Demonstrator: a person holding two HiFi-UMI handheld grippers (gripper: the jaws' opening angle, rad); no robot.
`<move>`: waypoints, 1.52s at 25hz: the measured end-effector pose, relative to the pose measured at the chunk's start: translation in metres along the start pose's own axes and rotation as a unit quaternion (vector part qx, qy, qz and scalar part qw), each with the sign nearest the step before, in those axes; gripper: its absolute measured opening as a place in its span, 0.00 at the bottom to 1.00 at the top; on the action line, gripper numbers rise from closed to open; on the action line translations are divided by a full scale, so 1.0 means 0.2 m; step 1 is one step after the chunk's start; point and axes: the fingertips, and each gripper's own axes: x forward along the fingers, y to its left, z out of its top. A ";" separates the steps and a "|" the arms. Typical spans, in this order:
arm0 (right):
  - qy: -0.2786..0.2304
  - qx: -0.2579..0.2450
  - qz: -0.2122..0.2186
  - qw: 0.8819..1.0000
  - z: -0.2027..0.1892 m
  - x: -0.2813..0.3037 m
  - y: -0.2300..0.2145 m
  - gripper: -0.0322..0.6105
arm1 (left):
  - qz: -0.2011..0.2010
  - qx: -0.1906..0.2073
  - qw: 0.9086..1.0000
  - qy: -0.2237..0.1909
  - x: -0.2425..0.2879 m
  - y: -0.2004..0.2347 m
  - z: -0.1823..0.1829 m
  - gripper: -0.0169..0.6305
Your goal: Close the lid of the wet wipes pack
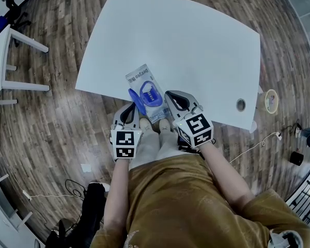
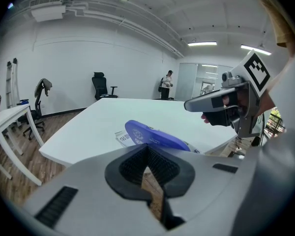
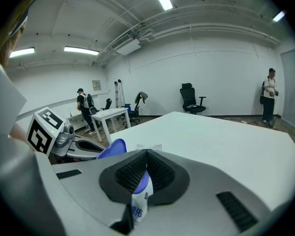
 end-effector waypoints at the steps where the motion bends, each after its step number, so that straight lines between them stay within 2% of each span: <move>1: 0.001 -0.001 0.001 1.000 -0.01 0.00 0.01 0.06 | -0.001 0.000 1.000 0.001 0.01 0.00 0.00 0.02; 38: 0.011 -0.004 0.018 1.000 -0.03 0.08 0.06 0.06 | -0.032 0.006 0.999 0.003 0.14 -0.05 0.05 0.02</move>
